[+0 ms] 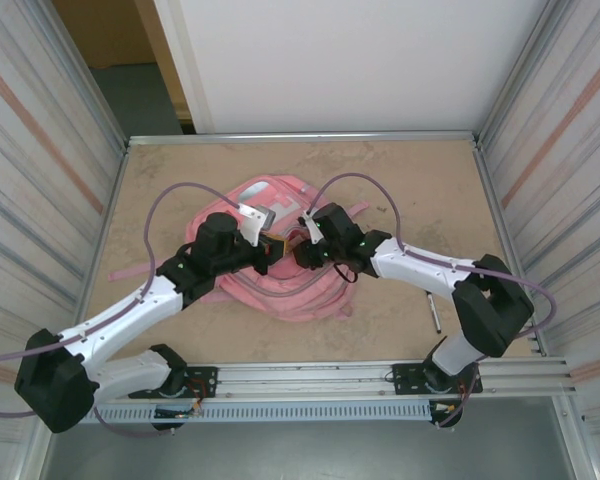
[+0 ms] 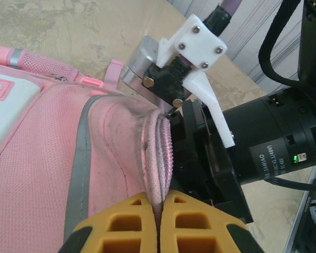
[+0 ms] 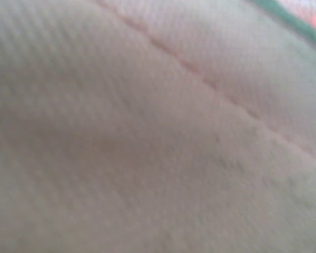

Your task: Pack books, pencil case, and school supplies into a backpack

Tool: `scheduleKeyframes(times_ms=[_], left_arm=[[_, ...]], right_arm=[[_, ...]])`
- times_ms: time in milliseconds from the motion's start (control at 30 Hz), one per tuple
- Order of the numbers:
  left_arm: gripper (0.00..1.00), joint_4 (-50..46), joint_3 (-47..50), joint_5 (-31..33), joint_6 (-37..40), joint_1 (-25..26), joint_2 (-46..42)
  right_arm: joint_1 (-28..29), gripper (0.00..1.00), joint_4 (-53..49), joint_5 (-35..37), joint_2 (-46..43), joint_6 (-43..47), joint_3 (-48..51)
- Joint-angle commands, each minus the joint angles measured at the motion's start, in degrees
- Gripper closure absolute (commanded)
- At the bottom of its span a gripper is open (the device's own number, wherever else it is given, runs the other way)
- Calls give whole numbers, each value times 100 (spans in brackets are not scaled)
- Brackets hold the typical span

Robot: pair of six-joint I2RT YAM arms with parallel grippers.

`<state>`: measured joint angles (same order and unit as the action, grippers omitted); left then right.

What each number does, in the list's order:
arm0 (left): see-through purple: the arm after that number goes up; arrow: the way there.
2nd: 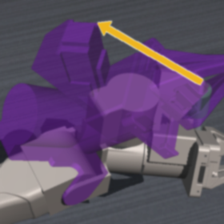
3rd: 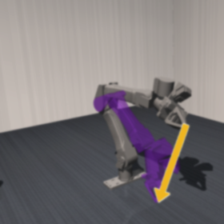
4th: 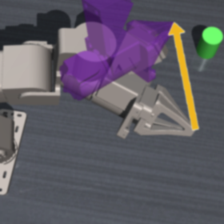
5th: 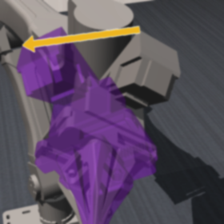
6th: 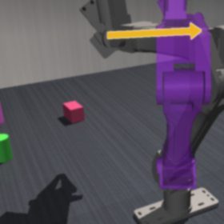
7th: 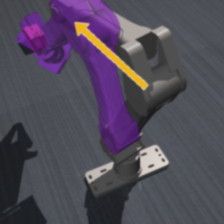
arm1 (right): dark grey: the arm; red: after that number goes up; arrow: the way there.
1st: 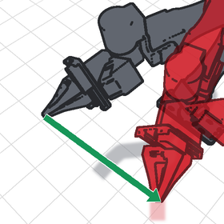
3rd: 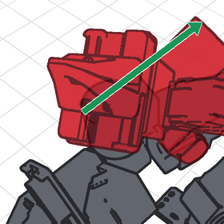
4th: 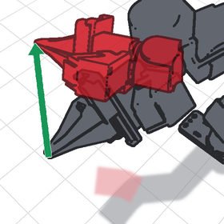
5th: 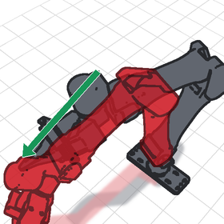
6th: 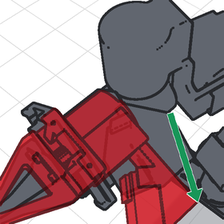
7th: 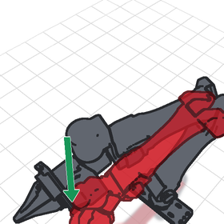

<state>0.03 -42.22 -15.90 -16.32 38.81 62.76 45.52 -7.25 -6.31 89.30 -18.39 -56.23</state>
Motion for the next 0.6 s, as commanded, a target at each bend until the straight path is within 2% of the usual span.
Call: scheduleKeyframes(times_ms=[0, 100, 200, 267, 367, 433, 567], left_arm=[[100, 1271, -206, -409, 65, 188, -13], [100, 1316, -150, -332, 0, 223, 23], [100, 1125, -71, 97, -46, 224, -4], [100, 1056, 52, 372, -13, 224, -20], [100, 1200, 264, 643, 31, 224, 7], [100, 1305, 369, 782, 32, 224, 117], [100, 1319, 292, 765, 54, 255, 510]], right_arm=[[230, 67, 541, 80, 270, 36, -220], [185, 63, 688, 168, 344, -116, -304], [89, 63, -41, -454, 113, -279, -695], [126, 62, -705, -379, -279, -382, -842], [-38, 50, -1517, -393, -1112, -517, -623], [-426, 45, -2115, -829, -1633, -479, -398], [-1545, 40, -3250, -735, -2585, -572, -130]])
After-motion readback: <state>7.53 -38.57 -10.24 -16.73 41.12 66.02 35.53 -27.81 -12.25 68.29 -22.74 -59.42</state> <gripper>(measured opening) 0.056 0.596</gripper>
